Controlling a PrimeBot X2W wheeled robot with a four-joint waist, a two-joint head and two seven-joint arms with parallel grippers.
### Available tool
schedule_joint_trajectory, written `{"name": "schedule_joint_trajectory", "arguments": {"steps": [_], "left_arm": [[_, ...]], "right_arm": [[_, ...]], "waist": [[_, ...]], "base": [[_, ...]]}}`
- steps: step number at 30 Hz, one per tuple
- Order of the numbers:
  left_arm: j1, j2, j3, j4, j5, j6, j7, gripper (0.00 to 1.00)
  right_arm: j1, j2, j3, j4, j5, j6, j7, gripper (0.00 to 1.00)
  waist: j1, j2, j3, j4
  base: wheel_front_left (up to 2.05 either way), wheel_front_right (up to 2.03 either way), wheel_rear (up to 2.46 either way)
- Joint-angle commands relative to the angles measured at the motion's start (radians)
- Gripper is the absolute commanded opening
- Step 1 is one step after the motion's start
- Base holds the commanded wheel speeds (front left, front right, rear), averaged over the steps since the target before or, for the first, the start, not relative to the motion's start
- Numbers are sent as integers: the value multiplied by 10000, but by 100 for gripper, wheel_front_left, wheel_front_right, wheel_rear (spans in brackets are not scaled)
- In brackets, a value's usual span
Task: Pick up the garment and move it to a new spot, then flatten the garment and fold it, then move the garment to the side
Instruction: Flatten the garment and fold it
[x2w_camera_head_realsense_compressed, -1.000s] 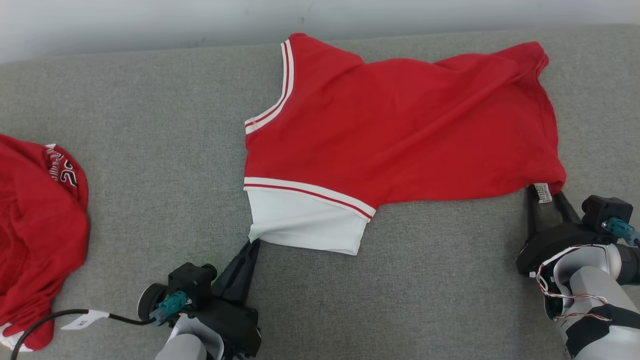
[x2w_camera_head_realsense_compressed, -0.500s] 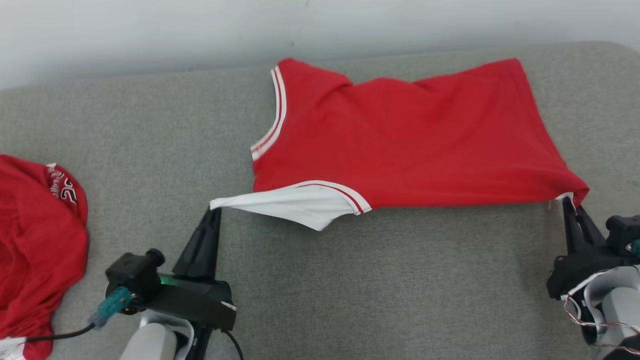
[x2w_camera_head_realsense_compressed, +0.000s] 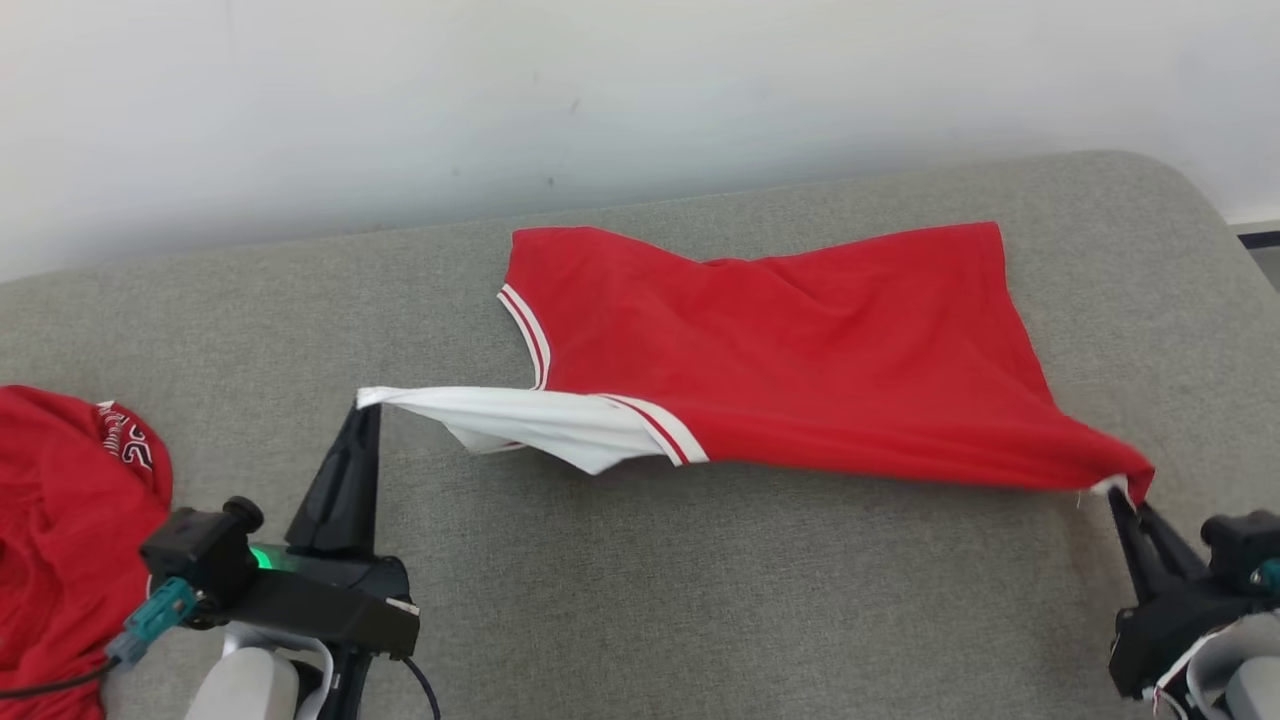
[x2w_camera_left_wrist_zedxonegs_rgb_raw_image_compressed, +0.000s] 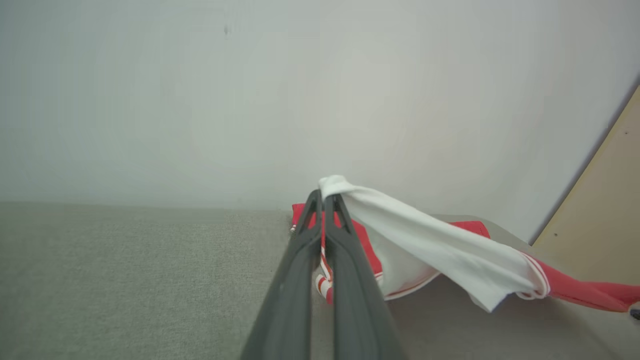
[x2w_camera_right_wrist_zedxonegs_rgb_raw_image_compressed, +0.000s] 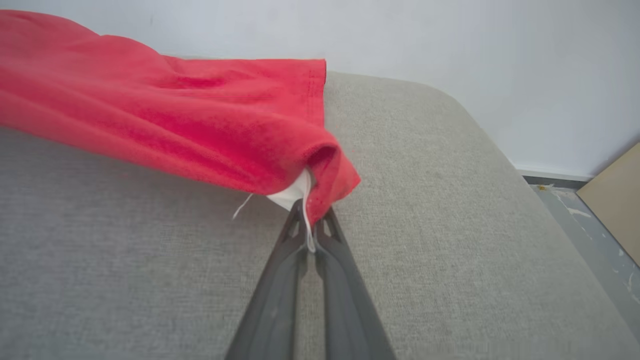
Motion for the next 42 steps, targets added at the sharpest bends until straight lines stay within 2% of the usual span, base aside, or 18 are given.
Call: {"name": "schedule_joint_trajectory", "arguments": {"steps": [1, 2, 9, 15, 22, 26, 29, 33, 36, 39, 42], "left_arm": [[96, 163, 37, 37, -85, -14, 2, 0], [133, 149, -25, 45, -93, -48, 16, 0], [361, 16, -398, 55, -90, -146, 6, 0], [561, 78, -362, -44, -252, -210, -22, 0], [397, 86, -522, -119, -276, -242, 32, 0], [227, -14, -689, -101, -226, -238, 21, 0], [165, -58, -758, -64, -242, -238, 8, 0], [46, -122, -826, -17, -286, -227, -19, 0], [39, -158, -865, 36, -317, -232, -36, 0], [0, -179, -807, 41, -354, -193, -43, 0], [3, -150, -698, 47, -383, -166, -68, 0]], "right_arm": [[221, -62, 74, 273, 269, -72, 21, 95], [261, -7, 195, 373, 352, -72, 17, 100], [748, 303, 752, 317, 913, -44, -5, 100], [1104, 977, 1240, -1074, 1003, -44, -6, 100], [763, 2120, 2912, -2110, 547, -44, -9, 100], [316, 2528, 3432, -1636, 215, -44, -8, 100], [-62, 2875, 3587, -1123, 379, -44, -8, 100], [-479, 2991, 4128, -311, 517, -44, -9, 100], [-764, 2996, 4459, 310, 559, -44, -1, 0], [-816, 2921, 4224, 621, 389, -44, 2, 0], [-667, 2703, 3526, 384, 111, -46, -4, 0]], "waist": [[2, 1, 33, -17], [2, 1, 49, -16], [2, 1, 161, 31], [2, 1, 151, -14], [2, 1, 294, 253], [2, 1, 353, 432], [2, 1, 407, 546], [2, 1, 487, 691], [2, 1, 521, 782], [2, 1, 514, 806], [2, 1, 448, 757]], "base": [[0, 0, 0], [0, 0, 0], [0, 0, 0], [0, 0, 0], [0, 0, 0], [0, 0, 0], [0, 0, 0], [0, 0, 0], [0, 0, 0], [0, 0, 0], [0, 0, 0]]}}
